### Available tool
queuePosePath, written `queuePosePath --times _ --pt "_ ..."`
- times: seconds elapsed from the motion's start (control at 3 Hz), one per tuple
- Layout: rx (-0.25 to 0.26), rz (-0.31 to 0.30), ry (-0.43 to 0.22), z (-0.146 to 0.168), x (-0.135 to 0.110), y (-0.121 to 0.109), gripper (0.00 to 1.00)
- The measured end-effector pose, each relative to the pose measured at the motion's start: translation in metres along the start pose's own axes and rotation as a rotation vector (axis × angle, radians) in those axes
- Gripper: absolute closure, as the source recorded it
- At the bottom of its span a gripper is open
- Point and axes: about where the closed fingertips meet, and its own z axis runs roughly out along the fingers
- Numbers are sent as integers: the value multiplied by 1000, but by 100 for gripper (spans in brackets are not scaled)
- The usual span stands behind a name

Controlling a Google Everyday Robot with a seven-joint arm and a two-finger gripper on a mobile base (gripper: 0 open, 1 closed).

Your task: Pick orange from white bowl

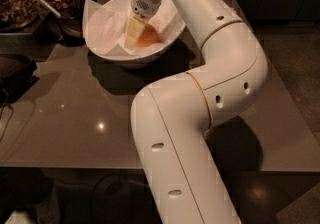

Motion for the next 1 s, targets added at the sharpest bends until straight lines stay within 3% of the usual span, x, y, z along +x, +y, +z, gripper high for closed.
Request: queuePosePath --times 0.33,1.0 --pt "0 0 0 0 0 0 0" --pt "31 -5 -25 -14 -6 -2 0"
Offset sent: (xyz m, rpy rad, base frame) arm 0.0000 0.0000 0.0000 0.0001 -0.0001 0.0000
